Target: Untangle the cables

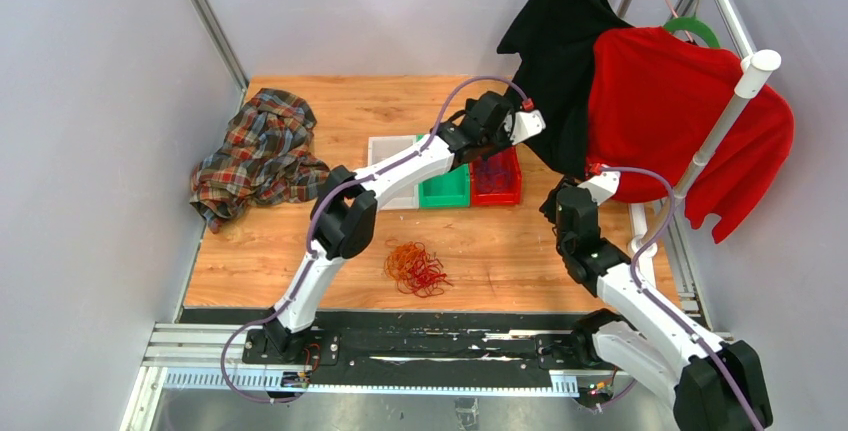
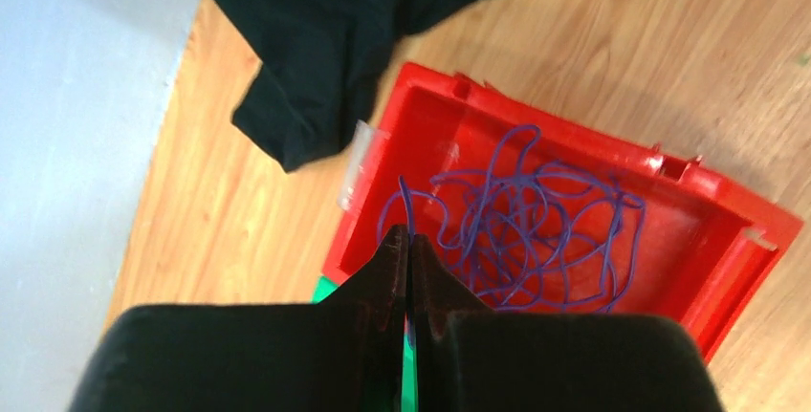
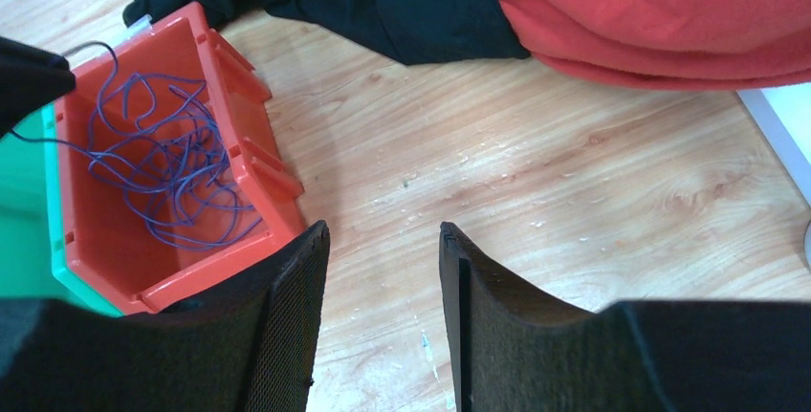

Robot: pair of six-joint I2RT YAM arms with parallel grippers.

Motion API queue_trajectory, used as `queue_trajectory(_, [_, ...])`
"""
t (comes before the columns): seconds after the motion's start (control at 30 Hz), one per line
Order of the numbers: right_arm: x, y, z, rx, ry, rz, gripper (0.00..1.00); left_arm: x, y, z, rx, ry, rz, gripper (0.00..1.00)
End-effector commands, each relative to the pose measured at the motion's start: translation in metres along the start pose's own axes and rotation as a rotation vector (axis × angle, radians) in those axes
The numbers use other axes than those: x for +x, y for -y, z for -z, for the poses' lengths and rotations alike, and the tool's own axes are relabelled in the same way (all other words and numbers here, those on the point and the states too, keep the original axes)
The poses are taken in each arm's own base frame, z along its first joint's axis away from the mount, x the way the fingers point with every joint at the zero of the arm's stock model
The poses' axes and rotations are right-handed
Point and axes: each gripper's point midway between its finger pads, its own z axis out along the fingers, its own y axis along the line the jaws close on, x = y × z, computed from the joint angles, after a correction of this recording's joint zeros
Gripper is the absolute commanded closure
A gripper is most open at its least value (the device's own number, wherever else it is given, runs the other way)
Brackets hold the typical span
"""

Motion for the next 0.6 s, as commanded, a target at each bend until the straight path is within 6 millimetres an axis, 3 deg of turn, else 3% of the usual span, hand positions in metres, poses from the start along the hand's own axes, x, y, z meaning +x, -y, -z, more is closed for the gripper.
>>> queue_trajectory(0.0, [-0.004, 0.006, -0.004, 0.034, 0.003, -0.04, 0.54, 0.014, 0.001, -0.011, -0.017, -0.028, -0.049, 1.0])
queue_trajectory(0.2, [-0.005, 0.011, -0.004, 0.047, 0.007, -0.049, 0.54, 0.038, 0.014, -0.04, -0.017, -0.07, -0.036, 1.0])
queue_trajectory(0.3, [-0.008, 0.01, -0.003, 0.04, 0.011, -0.053, 0.55, 0.036, 0.014, -0.041, -0.011, -0.048, 0.017, 0.98])
queue_trajectory(0.57, [-0.023, 0.004, 0.002, 0.007, 0.047, -0.069, 0.54, 0.004, 0.005, -0.01, 0.138, 0.046, 0.174, 0.39])
